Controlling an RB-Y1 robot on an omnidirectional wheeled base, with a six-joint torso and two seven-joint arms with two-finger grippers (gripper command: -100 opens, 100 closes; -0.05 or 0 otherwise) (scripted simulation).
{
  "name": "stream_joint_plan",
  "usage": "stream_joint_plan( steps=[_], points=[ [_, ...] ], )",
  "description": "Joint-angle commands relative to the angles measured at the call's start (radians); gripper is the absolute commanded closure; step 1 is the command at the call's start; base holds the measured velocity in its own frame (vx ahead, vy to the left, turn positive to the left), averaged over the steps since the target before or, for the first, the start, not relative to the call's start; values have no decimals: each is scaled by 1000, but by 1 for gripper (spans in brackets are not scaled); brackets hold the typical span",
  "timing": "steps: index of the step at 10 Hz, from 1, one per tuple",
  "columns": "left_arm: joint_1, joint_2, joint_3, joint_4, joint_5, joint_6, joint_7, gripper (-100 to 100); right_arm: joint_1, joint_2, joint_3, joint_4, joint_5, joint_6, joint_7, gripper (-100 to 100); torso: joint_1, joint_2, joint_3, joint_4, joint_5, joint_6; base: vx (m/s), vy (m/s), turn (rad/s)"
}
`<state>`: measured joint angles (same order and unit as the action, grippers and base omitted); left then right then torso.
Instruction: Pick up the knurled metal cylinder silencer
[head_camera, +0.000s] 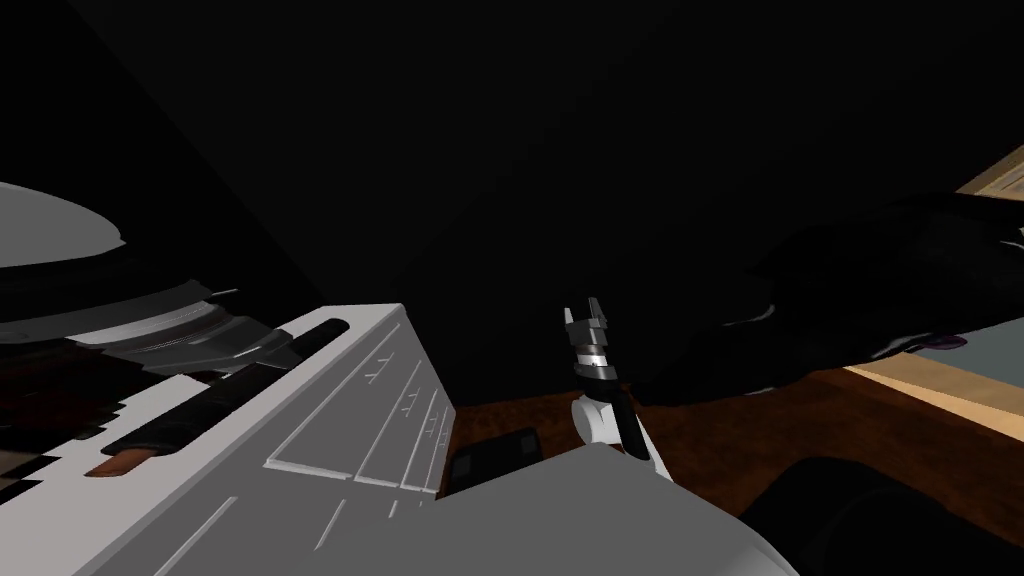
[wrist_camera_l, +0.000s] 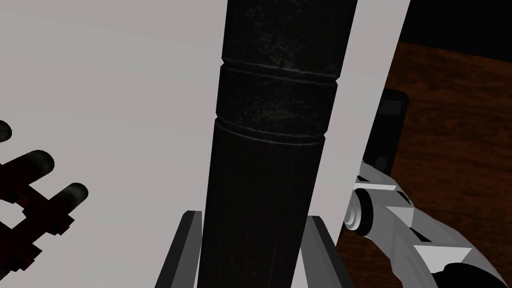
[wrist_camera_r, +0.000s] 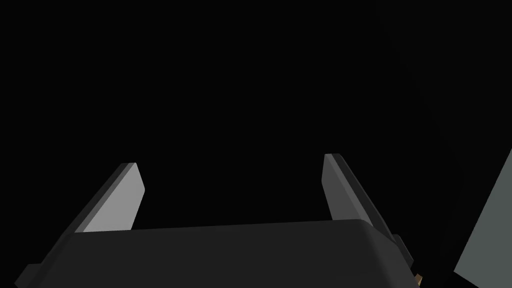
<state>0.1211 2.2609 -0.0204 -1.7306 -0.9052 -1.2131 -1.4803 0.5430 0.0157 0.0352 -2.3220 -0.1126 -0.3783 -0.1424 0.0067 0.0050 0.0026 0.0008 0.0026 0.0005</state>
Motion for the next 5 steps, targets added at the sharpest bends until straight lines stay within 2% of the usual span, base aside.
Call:
stream_joint_plan(
  steps=[1, 3, 4, 5],
  points=[
    [21, 13, 13, 31, 16, -9, 28, 100, 0, 0, 0, 0, 0, 0, 0, 0, 0, 0, 0, 0, 0, 0, -212, 64, -312],
    [38, 30, 20, 72, 35, -22, 66, 100, 0, 0, 0, 0, 0, 0, 0, 0, 2, 5, 3, 2, 0, -2, -192, 97, -342],
    [39, 29, 25, 64, 34, -20, 52, 100, 0, 0, 0, 0, 0, 0, 0, 0, 4, 3, 3, 2, 0, -3, -60, 56, -56],
    [39, 30, 26, 66, 35, -22, 57, 0, 1, 0, 0, 0, 0, 0, 0, 0, 3, -1, 0, 1, 1, -5, -12, 8, 10]
  ],
)
